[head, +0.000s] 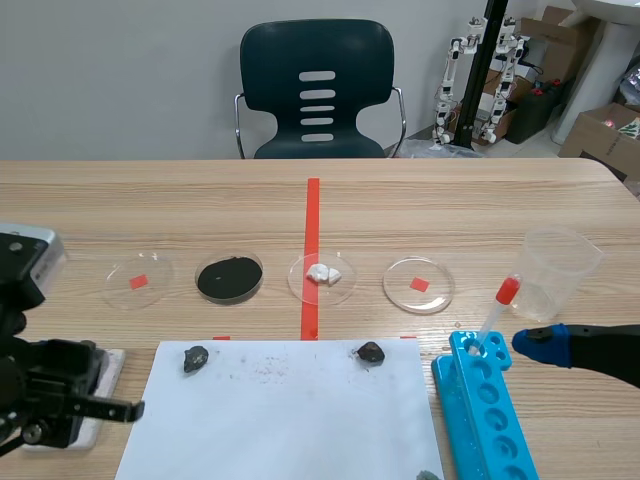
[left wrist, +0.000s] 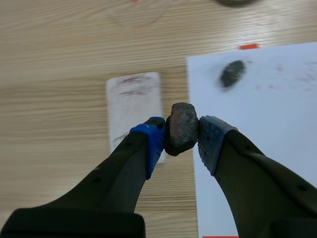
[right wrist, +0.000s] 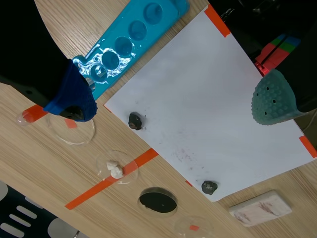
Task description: Rub the mineral on the streak plate
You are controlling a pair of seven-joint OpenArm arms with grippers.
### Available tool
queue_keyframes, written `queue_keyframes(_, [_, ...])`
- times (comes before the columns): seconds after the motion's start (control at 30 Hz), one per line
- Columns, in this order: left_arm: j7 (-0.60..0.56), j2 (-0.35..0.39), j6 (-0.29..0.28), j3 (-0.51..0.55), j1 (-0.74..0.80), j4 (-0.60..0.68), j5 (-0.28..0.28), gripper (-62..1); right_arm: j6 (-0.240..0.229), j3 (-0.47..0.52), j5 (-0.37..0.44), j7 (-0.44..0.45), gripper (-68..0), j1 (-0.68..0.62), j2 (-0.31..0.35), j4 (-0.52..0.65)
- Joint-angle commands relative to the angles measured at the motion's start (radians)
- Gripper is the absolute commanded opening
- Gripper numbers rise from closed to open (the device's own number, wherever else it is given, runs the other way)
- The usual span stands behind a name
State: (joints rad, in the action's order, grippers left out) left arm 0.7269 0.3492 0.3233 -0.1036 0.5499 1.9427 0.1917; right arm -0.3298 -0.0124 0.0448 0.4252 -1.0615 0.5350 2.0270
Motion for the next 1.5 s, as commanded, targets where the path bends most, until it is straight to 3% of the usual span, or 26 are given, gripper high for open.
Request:
queue_keyframes(0.0, [0.030,-0.005,0.022,0.013,-0.032,0.007,0.000,-47.9,0.000,0.007,0.010,0.018,0.4,0.003,0.005,0.008])
queue_keyframes(0.3, [0.333,-0.005,0.026,0.045,-0.248,-0.154,0.043,-47.9,0.000,0.007,0.010,0.018,0.4,0.003,0.005,0.008])
queue_keyframes(0.77, [0.520,0.000,0.023,0.045,-0.480,-0.377,0.082,-47.9,0.000,0.007,0.010,0.018,0.4,0.003,0.005,0.008])
queue_keyframes(0.97, [0.548,0.000,-0.005,0.045,-0.549,-0.471,0.100,-47.9,0.000,0.007,0.010,0.018,0.4,0.003,0.005,0.008])
queue_keyframes(1.17, [0.523,0.000,-0.035,0.045,-0.599,-0.543,0.118,-47.9,0.000,0.007,0.010,0.018,0.4,0.003,0.005,0.008])
queue_keyframes(1.3, [0.509,0.001,-0.071,0.042,-0.629,-0.613,0.164,-47.9,0.000,0.007,0.010,0.018,0.4,0.003,0.005,0.008])
queue_keyframes(1.47, [0.492,0.001,-0.083,0.020,-0.647,-0.657,0.169,-47.9,0.000,0.007,0.010,0.018,0.4,0.003,0.005,0.008])
